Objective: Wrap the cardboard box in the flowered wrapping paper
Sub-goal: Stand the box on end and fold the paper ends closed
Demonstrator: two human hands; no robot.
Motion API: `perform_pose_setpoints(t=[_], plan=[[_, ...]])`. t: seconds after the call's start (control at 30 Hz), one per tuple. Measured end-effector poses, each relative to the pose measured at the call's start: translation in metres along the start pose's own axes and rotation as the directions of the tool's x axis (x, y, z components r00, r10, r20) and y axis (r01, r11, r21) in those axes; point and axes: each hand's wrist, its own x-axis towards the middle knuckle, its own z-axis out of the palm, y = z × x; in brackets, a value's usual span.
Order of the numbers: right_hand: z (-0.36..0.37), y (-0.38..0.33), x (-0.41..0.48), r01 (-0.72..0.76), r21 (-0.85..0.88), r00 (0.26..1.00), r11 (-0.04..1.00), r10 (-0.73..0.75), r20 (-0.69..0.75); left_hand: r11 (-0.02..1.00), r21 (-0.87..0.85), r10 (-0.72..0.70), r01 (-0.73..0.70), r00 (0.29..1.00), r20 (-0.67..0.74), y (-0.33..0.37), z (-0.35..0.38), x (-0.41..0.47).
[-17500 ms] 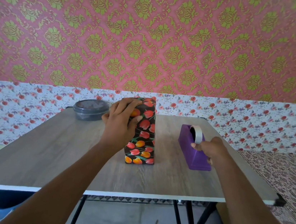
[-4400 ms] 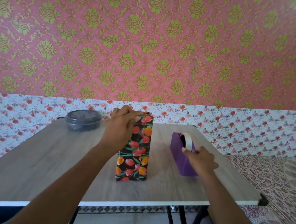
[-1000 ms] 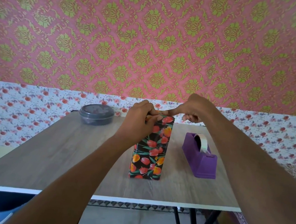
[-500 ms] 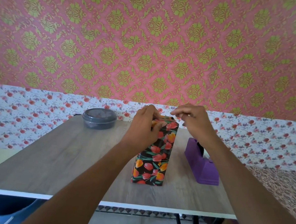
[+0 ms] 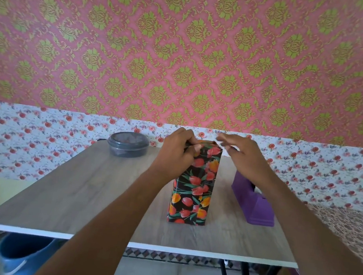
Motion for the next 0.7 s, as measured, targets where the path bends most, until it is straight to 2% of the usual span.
perform_pose_setpoints(t=[0.07, 0.13, 0.17, 0.23, 0.3, 0.43, 0.57, 0.63, 0.7], plan=[[0.005, 0.019, -0.016, -0.164, 0.107, 0.965, 0.981, 0.182, -0.189, 1.000, -0.003, 0.004, -0.004, 1.000, -0.001, 0.001, -0.002, -0.003], [0.009, 0.046, -0.033, -0.326, 0.036, 0.896, 0.945, 0.321, -0.306, 1.000, 0.009, 0.010, -0.010, 1.000, -0.010, -0.001, -0.004, -0.003], [0.008, 0.060, -0.041, -0.429, -0.024, 0.855, 0.903, 0.397, -0.334, 1.000, 0.011, 0.012, -0.011, 1.000, -0.015, -0.001, -0.005, -0.003], [0.012, 0.085, -0.057, -0.649, -0.083, 0.726, 0.756, 0.584, -0.364, 1.000, 0.005, -0.001, 0.001, 1.000, -0.024, -0.002, -0.005, -0.003], [0.017, 0.104, -0.069, -0.771, -0.095, 0.619, 0.630, 0.705, -0.346, 1.000, -0.015, -0.024, 0.024, 0.999, -0.034, -0.003, -0.004, -0.002], [0.022, 0.126, -0.072, -0.773, 0.051, 0.603, 0.632, 0.758, -0.247, 0.997, -0.039, -0.061, 0.059, 0.997, -0.048, -0.004, -0.002, -0.001], [0.012, 0.130, -0.066, -0.782, 0.291, 0.528, 0.551, 0.834, -0.158, 0.998, -0.033, -0.055, 0.054, 0.998, -0.037, -0.004, 0.002, 0.001], [0.012, 0.128, -0.063, -0.775, 0.337, 0.521, 0.535, 0.842, -0.140, 0.998, -0.029, -0.055, 0.054, 0.997, -0.045, -0.005, 0.003, 0.001], [0.015, 0.128, -0.062, -0.788, 0.326, 0.490, 0.523, 0.852, -0.183, 0.999, -0.021, -0.048, 0.047, 0.997, -0.053, -0.006, 0.004, 0.001]])
